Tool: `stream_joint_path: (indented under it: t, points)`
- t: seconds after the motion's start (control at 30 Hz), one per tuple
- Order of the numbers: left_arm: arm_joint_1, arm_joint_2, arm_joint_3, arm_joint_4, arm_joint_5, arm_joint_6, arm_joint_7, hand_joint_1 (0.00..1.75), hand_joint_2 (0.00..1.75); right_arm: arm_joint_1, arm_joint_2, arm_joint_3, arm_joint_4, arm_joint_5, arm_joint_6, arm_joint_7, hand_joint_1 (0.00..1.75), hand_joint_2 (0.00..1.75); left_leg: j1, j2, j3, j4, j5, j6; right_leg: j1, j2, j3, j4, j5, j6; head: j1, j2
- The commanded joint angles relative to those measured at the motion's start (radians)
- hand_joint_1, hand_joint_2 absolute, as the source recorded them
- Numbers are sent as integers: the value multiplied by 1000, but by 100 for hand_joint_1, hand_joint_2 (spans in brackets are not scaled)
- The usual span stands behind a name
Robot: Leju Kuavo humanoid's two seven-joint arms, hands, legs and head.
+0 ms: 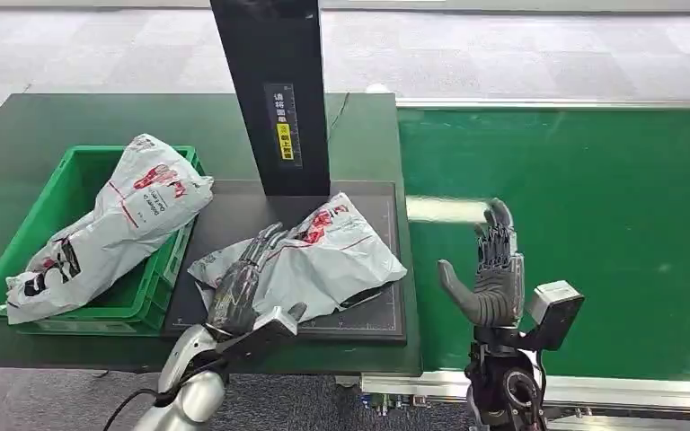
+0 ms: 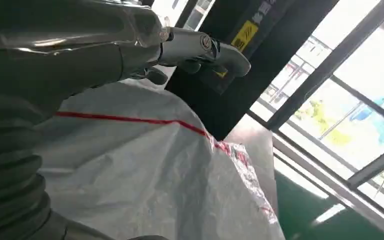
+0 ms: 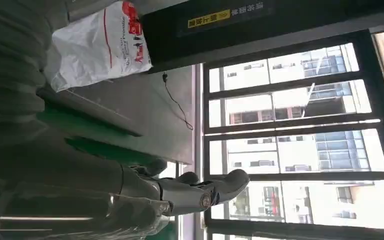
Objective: Moved the parcel from conveyor to table for the left to box.
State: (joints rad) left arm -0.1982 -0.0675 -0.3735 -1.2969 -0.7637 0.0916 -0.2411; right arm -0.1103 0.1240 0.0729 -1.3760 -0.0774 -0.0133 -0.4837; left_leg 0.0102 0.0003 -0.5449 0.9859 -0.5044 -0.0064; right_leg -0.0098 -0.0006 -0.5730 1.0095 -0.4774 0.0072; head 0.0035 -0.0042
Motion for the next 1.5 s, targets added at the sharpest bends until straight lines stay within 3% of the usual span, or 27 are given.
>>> stream_joint_path:
  t: [0.03,0.3,0.43,0.57,0.6,0.63,1.07,1.3,1.5]
  points:
    - [-89,25,-68,203,-1,5,2,0,175,-18,10,-36,43,-4,-1,5,0,175,0,-2,2,-2,1,0,0,-2,2,-2,1,0,0,0]
    - [-104,35,-86,231,-9,-29,30,0,175,-17,12,-39,43,-10,4,8,0,175,0,-1,1,-1,1,0,0,0,1,-1,1,0,0,0]
    - [-256,47,-142,568,-13,-49,34,0,175,-15,18,-56,11,-30,14,17,0,175,0,-3,1,-2,2,0,0,-3,2,-2,1,0,0,0]
    - [-322,66,-141,698,-12,-50,17,0,175,-4,23,-66,-18,-33,17,33,0,175,0,-2,1,-2,2,0,0,-2,1,-1,1,-1,0,0]
    - [-334,71,-140,713,-10,-50,11,152,175,0,24,-68,-24,-33,17,33,0,175,0,-1,1,-2,2,0,0,-1,2,-2,1,-1,0,0]
    - [-345,76,-141,724,-8,-51,0,175,175,2,24,-71,-30,-32,18,35,0,175,0,0,2,-3,2,0,0,0,2,-3,2,-1,1,0]
    - [-304,127,-140,560,46,-35,-37,175,175,28,19,-89,-73,-34,25,43,0,175,0,2,11,-2,2,0,0,2,11,-1,2,-1,0,0]
    - [-115,196,-14,22,229,64,-86,175,175,65,24,-106,-85,-32,22,44,0,175,1,3,9,0,0,0,1,3,9,0,1,-1,0,0]
    - [37,194,103,-389,362,52,-151,175,175,84,22,-128,-71,-27,9,28,0,175,1,2,2,1,0,0,1,2,2,1,0,0,0,0]
